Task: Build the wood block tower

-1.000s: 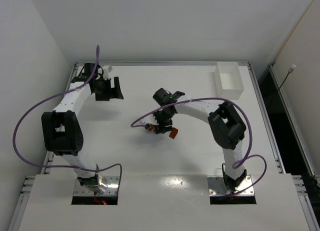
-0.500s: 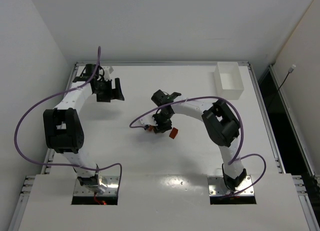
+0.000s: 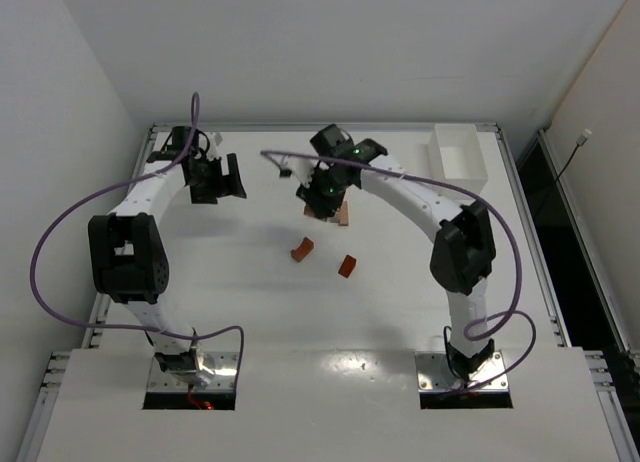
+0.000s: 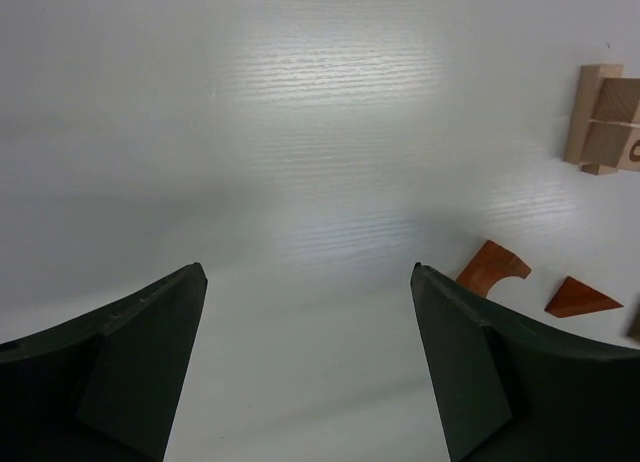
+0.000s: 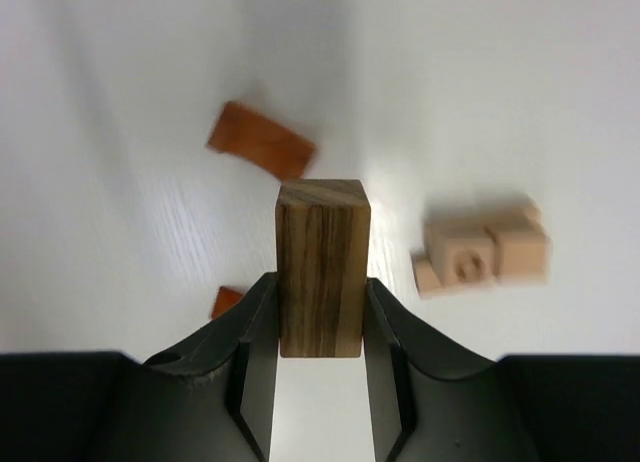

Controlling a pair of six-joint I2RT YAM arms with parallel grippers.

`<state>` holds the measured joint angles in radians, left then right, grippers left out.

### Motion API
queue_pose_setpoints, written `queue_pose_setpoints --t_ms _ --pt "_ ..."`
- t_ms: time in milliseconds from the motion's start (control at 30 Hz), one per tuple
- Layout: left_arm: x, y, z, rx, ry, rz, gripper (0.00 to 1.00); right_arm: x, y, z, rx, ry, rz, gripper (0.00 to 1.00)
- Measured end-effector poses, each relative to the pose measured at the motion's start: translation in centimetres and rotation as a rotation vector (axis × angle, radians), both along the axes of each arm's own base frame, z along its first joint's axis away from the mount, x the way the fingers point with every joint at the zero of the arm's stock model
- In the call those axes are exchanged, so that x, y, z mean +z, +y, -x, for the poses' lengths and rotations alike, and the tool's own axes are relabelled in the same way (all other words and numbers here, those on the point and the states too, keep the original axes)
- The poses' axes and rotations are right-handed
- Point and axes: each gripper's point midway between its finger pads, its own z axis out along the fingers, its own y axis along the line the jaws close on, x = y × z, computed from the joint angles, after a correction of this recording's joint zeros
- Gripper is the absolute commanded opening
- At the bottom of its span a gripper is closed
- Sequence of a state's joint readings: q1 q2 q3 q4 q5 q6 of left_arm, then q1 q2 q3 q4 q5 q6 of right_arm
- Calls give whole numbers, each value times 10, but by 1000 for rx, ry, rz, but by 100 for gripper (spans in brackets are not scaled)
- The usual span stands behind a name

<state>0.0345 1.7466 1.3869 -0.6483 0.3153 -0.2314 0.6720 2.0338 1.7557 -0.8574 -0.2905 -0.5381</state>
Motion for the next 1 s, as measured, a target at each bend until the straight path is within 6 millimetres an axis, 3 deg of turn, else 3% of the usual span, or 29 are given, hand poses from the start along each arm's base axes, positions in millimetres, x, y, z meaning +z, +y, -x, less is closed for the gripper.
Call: queue_pose_setpoints --t_ms 167,233,367,567,767,1000 --pt "4 3 -4 16 -3 -32 86 80 -23 -55 -556 -29 -105 0" --pt "7 4 -7 24 -11 -44 87 85 -40 -64 -735 -24 -111 0" --pt "7 6 -8 35 -15 -61 87 74 -65 -71 -1039 47 -98 0" --pt "6 10 -9 49 -13 -76 87 53 -67 -92 -1325 170 -143 0" --pt "6 10 -9 50 -13 -79 87 27 -61 -91 -1443 209 -109 0" --pt "6 10 -9 51 -13 -79 87 18 -54 -84 -1486 229 -93 0"
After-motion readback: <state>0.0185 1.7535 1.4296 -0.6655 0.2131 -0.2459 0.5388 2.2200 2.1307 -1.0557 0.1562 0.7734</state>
